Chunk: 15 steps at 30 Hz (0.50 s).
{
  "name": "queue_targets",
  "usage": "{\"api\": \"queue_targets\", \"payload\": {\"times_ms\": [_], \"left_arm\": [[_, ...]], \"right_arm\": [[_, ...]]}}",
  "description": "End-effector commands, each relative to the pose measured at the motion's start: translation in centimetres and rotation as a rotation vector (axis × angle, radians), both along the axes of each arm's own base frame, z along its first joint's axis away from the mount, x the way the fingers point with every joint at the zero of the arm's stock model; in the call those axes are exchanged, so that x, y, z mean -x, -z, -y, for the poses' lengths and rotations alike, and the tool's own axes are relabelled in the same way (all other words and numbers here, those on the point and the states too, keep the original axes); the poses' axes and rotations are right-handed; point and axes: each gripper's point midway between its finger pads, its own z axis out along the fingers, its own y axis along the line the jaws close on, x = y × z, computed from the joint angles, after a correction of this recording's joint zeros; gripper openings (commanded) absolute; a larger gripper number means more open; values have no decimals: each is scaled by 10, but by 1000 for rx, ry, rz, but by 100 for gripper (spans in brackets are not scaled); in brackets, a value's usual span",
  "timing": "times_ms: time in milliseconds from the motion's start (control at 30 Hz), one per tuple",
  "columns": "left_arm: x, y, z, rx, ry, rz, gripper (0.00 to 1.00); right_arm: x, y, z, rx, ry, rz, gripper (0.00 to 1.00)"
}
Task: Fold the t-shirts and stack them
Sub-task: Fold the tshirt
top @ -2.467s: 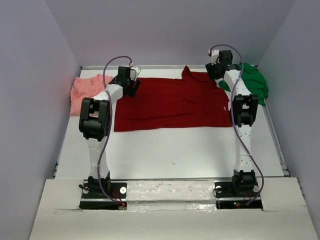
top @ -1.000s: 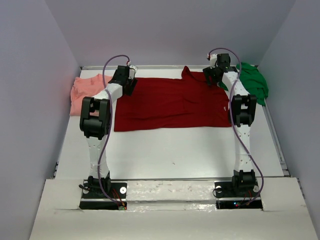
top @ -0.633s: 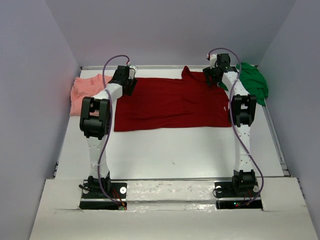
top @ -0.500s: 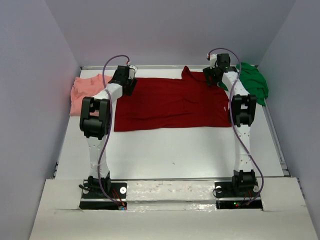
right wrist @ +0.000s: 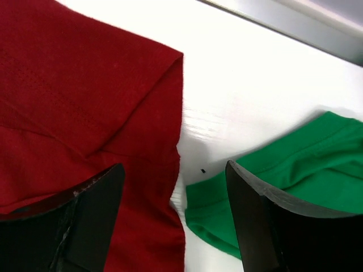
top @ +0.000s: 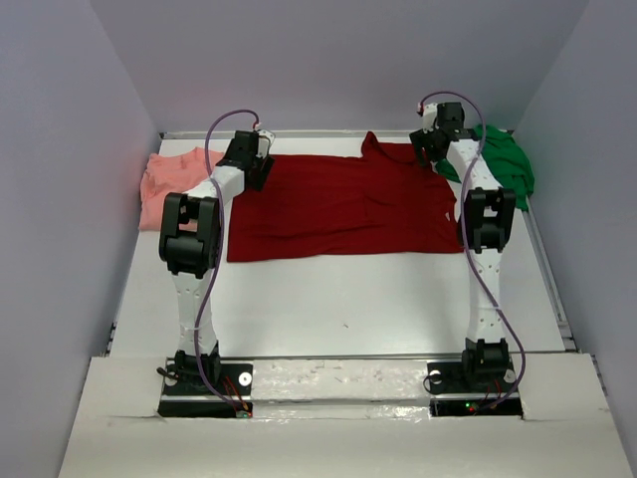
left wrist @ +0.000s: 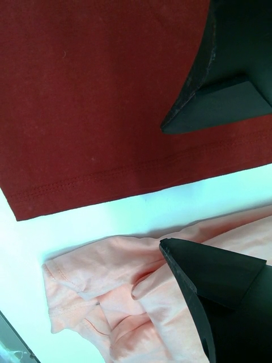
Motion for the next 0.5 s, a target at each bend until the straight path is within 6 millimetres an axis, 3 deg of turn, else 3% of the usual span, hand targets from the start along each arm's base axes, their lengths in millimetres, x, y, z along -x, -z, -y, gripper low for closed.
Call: {"api": "queue_targets", "payload": {"times_ms": [0,100,333,467], "left_arm": [[-6,-18,1,0,-7,45,86],[-7,-16,4,0,-2,44,86],[-5,-15,4,-8,-1,39,86],[-5,-14,3,-15,-2,38,86]], "right_arm": [[-5,-76,10,-6,20,129,77],[-5,-74,10,-3,20,126,74],[-8,-48,12,6,22,88,58],[-8,-40,10,-1,15,76,56]]}}
